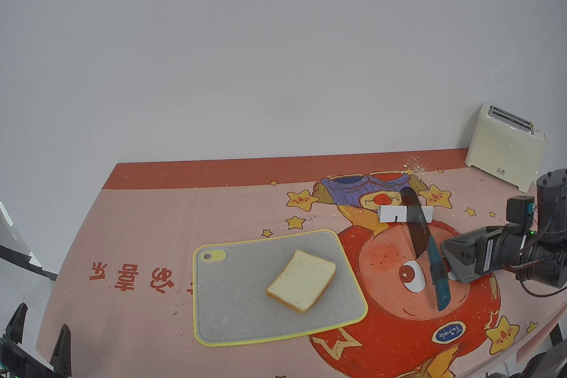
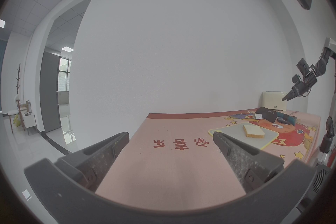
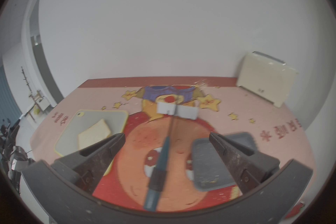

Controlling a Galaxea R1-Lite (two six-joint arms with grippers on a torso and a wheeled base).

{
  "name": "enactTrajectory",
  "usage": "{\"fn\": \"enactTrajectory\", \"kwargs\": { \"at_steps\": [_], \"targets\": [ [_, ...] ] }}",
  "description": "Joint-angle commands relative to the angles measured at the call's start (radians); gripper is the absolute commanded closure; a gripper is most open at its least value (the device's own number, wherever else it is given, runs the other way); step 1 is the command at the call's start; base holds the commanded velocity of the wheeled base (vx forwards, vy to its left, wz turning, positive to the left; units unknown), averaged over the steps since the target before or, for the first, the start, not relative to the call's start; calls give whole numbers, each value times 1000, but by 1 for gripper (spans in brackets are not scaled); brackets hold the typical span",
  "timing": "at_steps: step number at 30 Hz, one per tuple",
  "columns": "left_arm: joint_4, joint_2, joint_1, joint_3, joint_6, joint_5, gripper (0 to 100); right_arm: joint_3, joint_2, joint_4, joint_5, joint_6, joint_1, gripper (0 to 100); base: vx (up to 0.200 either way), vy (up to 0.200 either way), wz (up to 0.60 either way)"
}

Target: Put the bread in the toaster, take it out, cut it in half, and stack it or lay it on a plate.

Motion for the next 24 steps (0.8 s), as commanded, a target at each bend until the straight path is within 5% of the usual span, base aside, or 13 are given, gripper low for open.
{"fn": "enactTrajectory", "kwargs": {
  "at_steps": [1,6,21,24],
  "targets": [
    [-1,-10,0,18,-2,0,0,44,90,-87,-1,21,24,0,0,0,0],
    [0,-10,0,18,-3,2,0,41,120,-126,-4,24,62,0,0,0,0],
    [-1,-10,0,18,-2,2,0,37,222,-227,-44,23,67,0,-200,0,0],
    [-1,-10,0,18,0,0,0,37,264,-264,-49,23,67,0,0,0,0]
  ]
}}
